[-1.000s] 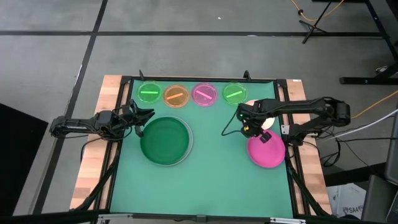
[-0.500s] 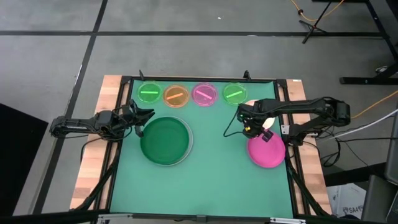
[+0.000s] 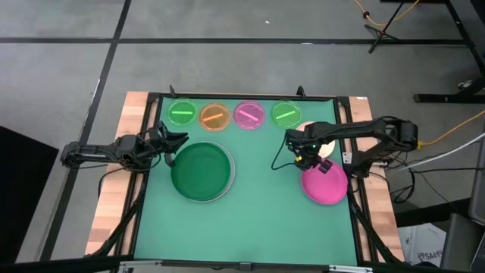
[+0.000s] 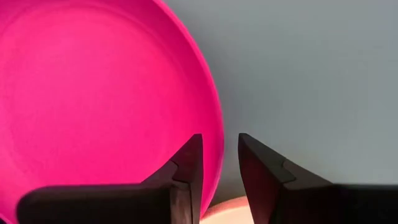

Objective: Stack plastic plates
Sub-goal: Stack the pink plate on top of the the green plate

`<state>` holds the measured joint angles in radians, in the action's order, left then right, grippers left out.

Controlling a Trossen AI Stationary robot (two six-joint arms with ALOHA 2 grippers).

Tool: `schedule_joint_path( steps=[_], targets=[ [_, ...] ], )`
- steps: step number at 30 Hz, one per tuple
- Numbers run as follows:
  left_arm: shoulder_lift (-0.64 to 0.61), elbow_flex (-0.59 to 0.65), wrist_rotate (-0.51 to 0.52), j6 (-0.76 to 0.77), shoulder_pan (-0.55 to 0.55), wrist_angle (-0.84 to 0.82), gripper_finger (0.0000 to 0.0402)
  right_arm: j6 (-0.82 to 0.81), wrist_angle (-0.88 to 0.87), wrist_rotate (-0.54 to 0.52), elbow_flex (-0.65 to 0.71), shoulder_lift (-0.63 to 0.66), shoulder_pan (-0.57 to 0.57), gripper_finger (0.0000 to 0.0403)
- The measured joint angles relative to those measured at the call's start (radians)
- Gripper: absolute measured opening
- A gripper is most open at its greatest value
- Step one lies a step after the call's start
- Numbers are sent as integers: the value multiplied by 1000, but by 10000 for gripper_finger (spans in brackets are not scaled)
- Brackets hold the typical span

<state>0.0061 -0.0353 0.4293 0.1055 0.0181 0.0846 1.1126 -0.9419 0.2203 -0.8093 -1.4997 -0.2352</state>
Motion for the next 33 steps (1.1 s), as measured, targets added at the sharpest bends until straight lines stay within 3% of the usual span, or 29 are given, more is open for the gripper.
schedule_joint_path(
  steps=[14,24,33],
  targets=[
    [0,0,0,-2,0,-2,70,2,3,17,0,-114,0,88],
    [0,0,0,-1,0,-2,70,-6,-3,27,-1,-115,0,12],
    [0,0,-1,63,0,31,70,-59,9,95,-26,-117,0,6]
  ],
)
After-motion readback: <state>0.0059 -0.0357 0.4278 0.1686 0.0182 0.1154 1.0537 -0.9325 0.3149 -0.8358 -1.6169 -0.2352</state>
